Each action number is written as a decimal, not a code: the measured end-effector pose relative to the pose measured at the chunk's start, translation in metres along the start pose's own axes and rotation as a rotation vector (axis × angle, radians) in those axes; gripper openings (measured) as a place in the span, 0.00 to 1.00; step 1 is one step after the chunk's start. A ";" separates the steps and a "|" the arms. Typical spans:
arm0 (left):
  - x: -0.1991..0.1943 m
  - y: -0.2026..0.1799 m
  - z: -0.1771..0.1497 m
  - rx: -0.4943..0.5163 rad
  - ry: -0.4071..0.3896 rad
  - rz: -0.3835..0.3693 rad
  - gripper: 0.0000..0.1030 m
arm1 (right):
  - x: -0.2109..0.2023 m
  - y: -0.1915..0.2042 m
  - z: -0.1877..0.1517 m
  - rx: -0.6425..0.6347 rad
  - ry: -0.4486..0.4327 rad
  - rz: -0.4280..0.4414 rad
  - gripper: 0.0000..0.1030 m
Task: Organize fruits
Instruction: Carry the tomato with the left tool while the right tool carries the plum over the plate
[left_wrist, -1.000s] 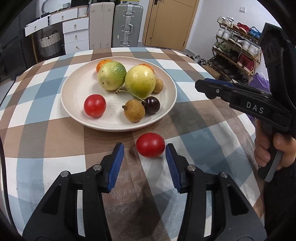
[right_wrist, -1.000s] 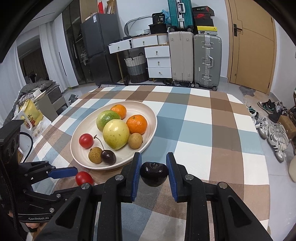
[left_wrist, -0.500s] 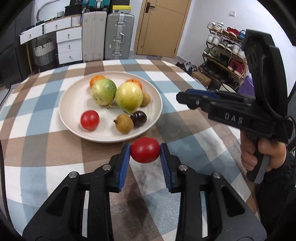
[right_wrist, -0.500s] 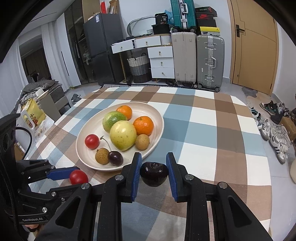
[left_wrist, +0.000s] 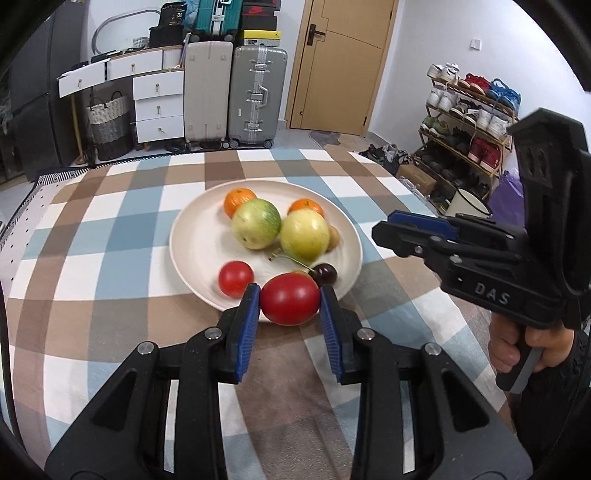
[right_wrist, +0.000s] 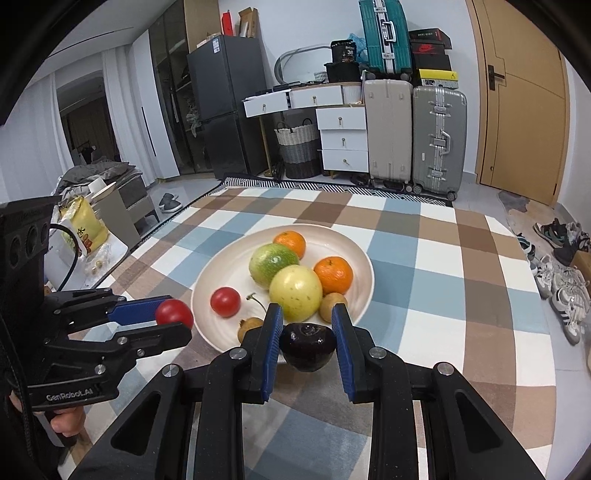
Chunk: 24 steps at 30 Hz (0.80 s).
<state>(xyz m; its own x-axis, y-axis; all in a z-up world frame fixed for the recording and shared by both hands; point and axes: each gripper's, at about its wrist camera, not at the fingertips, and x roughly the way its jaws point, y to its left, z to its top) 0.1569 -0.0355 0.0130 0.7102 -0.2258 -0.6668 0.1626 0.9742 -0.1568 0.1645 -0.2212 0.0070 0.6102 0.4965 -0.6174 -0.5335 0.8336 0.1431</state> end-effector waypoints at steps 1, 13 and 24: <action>-0.001 0.002 0.002 -0.001 -0.004 0.004 0.29 | -0.001 0.002 0.002 -0.001 -0.007 0.005 0.27; 0.006 0.021 0.017 -0.006 -0.020 0.040 0.29 | 0.004 0.021 0.022 -0.009 -0.042 0.043 0.27; 0.024 0.038 0.035 -0.011 -0.030 0.073 0.29 | 0.030 0.031 0.032 0.009 -0.034 0.083 0.27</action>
<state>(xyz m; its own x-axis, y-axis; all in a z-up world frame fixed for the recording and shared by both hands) 0.2037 -0.0037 0.0162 0.7400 -0.1541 -0.6547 0.1024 0.9879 -0.1168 0.1857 -0.1728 0.0178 0.5836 0.5715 -0.5768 -0.5779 0.7914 0.1993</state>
